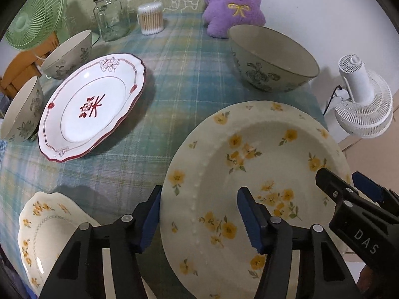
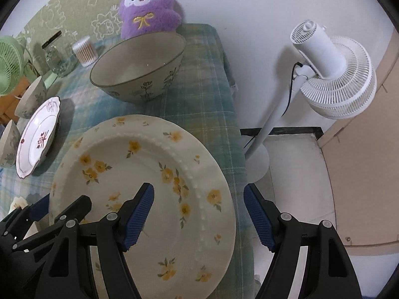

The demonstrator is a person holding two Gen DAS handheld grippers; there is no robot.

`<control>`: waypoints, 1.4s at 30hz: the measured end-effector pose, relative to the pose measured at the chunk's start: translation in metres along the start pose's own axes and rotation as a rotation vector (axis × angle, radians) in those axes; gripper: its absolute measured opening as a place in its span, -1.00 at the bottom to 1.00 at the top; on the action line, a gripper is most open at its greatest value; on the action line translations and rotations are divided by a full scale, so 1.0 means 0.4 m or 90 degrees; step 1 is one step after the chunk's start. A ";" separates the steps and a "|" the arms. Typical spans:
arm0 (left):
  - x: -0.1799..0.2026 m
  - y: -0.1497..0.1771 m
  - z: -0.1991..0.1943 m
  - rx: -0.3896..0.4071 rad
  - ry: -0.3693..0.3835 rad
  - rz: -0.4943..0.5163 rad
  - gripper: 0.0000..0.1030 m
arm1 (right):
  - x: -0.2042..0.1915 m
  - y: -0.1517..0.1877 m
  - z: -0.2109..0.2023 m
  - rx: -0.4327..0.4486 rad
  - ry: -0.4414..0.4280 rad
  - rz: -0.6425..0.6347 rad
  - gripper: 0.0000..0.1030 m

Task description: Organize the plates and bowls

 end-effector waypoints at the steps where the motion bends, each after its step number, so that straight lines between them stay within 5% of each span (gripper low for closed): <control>1: 0.000 0.001 0.001 -0.001 -0.002 -0.001 0.16 | -0.001 -0.002 0.004 -0.002 0.000 -0.002 0.50; 22: 0.001 -0.018 0.000 -0.016 0.023 -0.015 0.15 | -0.008 -0.013 0.033 -0.029 0.003 0.009 0.31; 42: -0.072 0.005 -0.129 0.039 0.038 0.002 0.15 | -0.070 0.025 -0.114 0.020 0.014 0.022 0.25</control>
Point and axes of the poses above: each gripper's, at about its wrist camera, not at the fingertips, and z roughly the way its jaws point, x to its right, y to its underside, the point moved 6 cm from there along z, roughly the way its jaws point, and after that the axes turned 4 degrees about -x, right-handed, at the moved point
